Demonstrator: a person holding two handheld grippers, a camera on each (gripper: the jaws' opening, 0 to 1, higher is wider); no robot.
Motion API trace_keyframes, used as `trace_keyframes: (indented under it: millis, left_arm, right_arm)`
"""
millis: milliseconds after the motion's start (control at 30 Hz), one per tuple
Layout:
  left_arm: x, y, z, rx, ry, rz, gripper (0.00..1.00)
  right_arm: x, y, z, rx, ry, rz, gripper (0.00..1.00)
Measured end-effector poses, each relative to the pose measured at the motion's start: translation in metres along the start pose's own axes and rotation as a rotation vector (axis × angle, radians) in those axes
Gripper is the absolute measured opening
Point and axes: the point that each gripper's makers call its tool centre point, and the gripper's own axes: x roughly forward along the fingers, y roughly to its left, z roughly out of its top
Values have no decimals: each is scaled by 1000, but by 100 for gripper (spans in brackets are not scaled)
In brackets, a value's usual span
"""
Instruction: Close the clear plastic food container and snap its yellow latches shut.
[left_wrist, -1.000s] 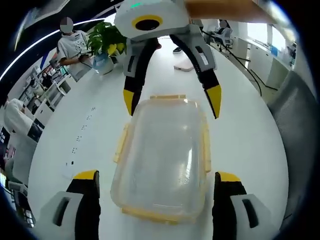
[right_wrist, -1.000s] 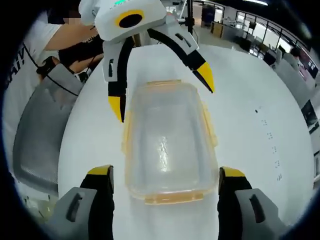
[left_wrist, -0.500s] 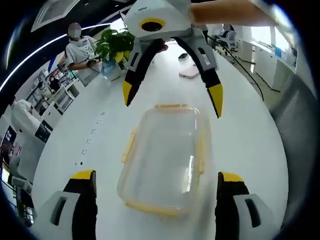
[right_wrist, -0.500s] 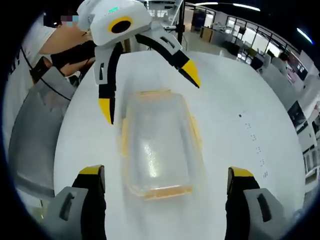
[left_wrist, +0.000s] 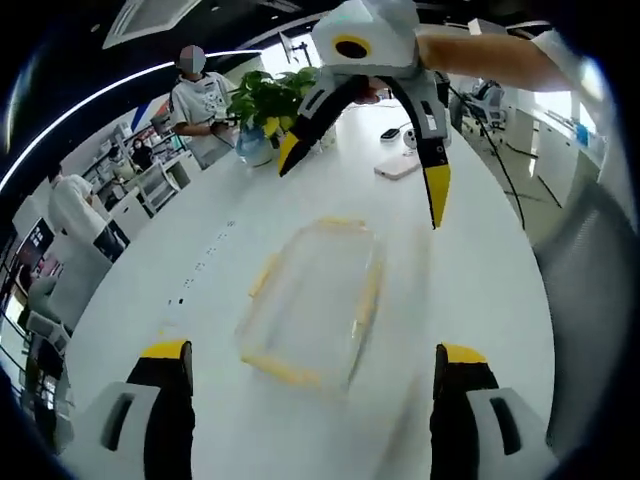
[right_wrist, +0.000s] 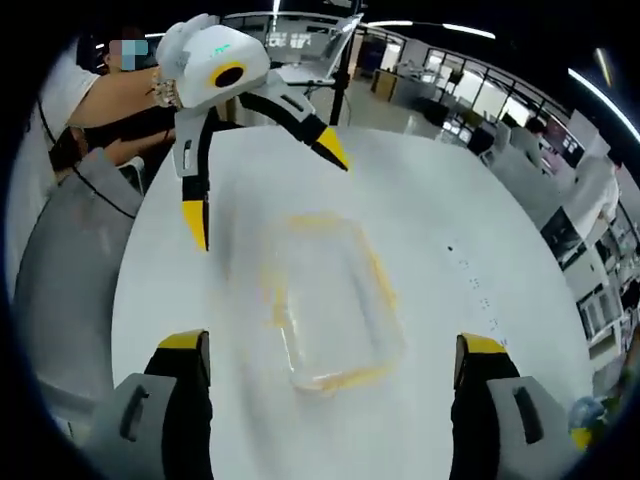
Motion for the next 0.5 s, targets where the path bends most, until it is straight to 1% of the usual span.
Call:
trace_keyframes:
  millis: [67,167,233,267,367,500]
  left_arm:
    - [-9,0,2,-12,-18,33,99]
    - [-18,-7,2,-36,-28,39,99]
    - [-22,-13,-6,-50,6,46,99]
    - [-24,-16,-8,-46,0,49,99]
    - [-31,-26,-10,-79,-24,47,99]
    - [-41,-35,-14,-88,-26,57,99]
  right_arm:
    - [-3,3,1,-6,-11,-14,100]
    - [-10,9,2,5,-24,-25,100]
    - [-15,12,3,11,-31,-30,100]
    - [-17,14,3,18,-34,-37,100]
    - [-22,19,1,22,-33,-52,100]
    - [-27,26,-2,36,-32,-67,100]
